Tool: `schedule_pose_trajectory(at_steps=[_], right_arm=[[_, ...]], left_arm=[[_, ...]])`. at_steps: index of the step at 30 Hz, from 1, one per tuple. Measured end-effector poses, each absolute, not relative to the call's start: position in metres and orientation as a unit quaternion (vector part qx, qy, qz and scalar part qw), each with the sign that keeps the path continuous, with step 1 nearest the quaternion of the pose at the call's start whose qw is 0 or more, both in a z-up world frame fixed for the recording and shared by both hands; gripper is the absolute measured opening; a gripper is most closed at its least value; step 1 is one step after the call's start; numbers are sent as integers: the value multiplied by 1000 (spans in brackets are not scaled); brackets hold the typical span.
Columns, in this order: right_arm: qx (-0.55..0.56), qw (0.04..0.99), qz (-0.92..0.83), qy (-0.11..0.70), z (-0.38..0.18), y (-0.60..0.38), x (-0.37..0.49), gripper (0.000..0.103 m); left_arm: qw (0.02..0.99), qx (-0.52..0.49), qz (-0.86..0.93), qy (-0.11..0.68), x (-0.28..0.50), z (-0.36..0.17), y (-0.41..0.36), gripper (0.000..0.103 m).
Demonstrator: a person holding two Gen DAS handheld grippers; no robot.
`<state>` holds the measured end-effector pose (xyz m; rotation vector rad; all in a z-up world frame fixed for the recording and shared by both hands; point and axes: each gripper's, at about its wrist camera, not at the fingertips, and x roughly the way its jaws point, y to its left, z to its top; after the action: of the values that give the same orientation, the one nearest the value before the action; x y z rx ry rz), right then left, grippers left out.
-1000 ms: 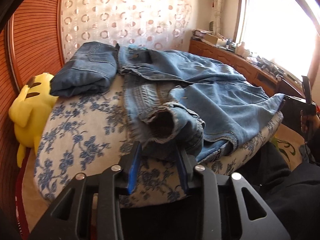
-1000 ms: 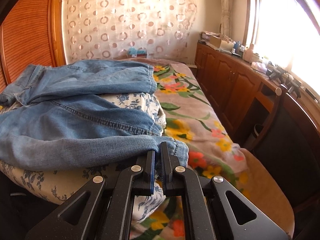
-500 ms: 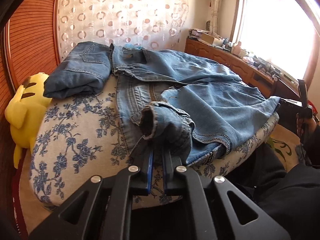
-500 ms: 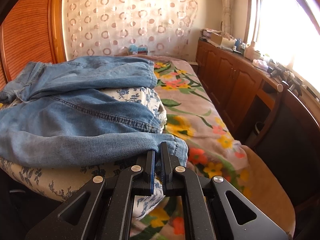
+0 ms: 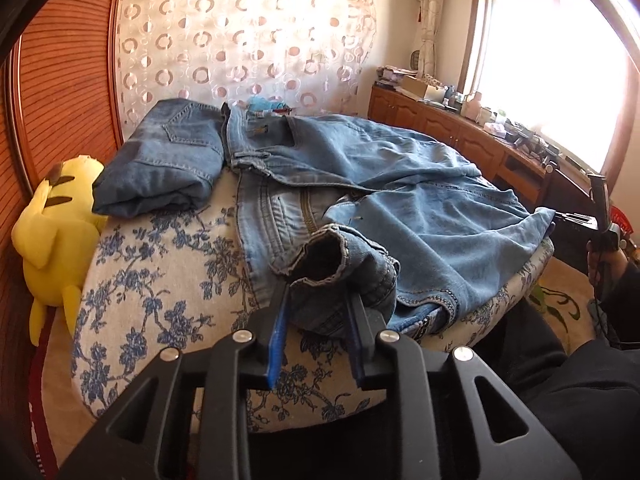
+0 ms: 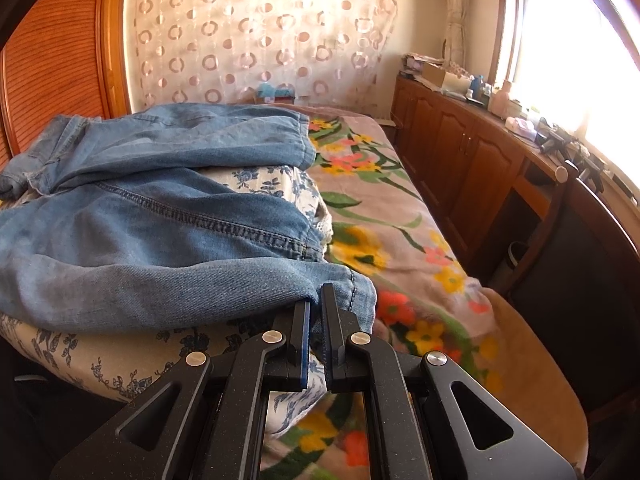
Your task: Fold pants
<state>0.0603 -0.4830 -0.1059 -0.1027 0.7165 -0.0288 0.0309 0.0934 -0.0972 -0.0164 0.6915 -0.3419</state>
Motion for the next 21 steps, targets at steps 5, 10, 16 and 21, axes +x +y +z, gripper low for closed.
schedule_pose_trajectory(at_steps=[5, 10, 16, 21], right_arm=[[-52, 935, -16, 351, -108, -483, 60, 2], [-57, 933, -17, 354, -112, -484, 59, 2], [-61, 932, -18, 357, -113, -484, 60, 2], [-60, 932, -18, 357, -112, -485, 58, 2]], left_arm=[[930, -12, -174, 324, 27, -89, 99, 25], [929, -13, -196, 315, 20, -87, 97, 27], [929, -16, -202, 311, 23, -87, 90, 27], [925, -25, -198, 324, 26, -98, 94, 27]])
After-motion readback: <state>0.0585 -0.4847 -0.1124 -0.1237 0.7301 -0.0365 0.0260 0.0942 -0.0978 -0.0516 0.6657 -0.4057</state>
